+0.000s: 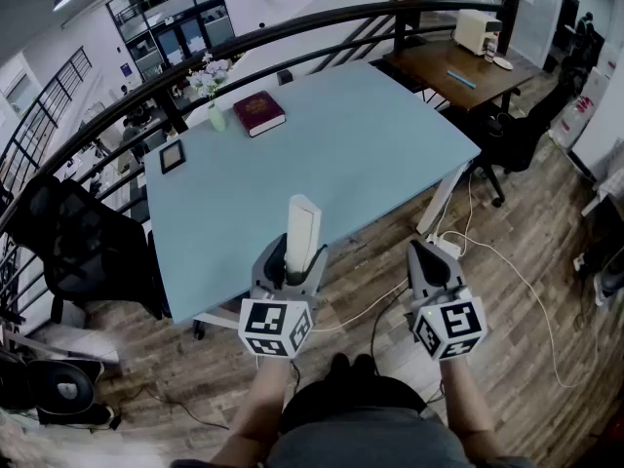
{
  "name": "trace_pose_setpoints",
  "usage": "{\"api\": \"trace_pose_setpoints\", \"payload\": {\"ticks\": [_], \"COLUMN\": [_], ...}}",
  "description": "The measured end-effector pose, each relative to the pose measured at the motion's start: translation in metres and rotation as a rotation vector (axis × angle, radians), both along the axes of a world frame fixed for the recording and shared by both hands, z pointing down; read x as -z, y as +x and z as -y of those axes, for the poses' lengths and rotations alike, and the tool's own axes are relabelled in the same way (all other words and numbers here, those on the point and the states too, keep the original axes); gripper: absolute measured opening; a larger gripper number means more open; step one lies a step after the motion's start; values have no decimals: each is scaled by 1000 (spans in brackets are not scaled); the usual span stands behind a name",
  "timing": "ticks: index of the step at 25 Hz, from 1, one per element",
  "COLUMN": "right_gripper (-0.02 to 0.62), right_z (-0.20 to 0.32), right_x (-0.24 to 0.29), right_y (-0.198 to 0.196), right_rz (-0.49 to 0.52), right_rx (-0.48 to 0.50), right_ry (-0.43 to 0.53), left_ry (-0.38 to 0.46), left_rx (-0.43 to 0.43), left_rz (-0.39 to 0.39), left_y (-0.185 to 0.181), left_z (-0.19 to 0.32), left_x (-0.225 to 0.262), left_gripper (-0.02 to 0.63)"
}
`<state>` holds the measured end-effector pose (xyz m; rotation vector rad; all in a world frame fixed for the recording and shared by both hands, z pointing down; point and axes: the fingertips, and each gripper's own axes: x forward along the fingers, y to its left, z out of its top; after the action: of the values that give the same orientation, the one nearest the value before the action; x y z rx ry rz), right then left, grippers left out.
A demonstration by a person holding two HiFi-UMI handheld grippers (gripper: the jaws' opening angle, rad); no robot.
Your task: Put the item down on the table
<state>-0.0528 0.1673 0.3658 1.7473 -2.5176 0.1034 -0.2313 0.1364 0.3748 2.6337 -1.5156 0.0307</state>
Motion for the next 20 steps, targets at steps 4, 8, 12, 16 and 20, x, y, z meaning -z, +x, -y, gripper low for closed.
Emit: {"api": "trace_pose_setpoints", "payload": {"ticks": [4, 8, 12, 16, 20], "right_gripper": [-3, -3, -3, -3, -3], "right_z": [-1, -3, -5, -6, 3], "right_x": [1, -4, -5, -8, -9], "right_y": [-1, -7, -5, 5, 16], "right_rz": [-2, 8, 27, 37, 42], "right_rx": [-3, 12, -7, -46, -66], "right_ry": [6, 5, 9, -6, -12], "left_ry": [3, 6, 10, -5, -12], "left_rx": [-5, -9, -13, -27, -37], "left_rz": [0, -5, -8, -4, -11], "left_y": [0, -4, -5, -3, 3], "left_z": [0, 1, 5, 11, 24], "left_x": [1, -2, -1, -6, -9], "left_gripper": [296, 296, 296, 296, 296]}}
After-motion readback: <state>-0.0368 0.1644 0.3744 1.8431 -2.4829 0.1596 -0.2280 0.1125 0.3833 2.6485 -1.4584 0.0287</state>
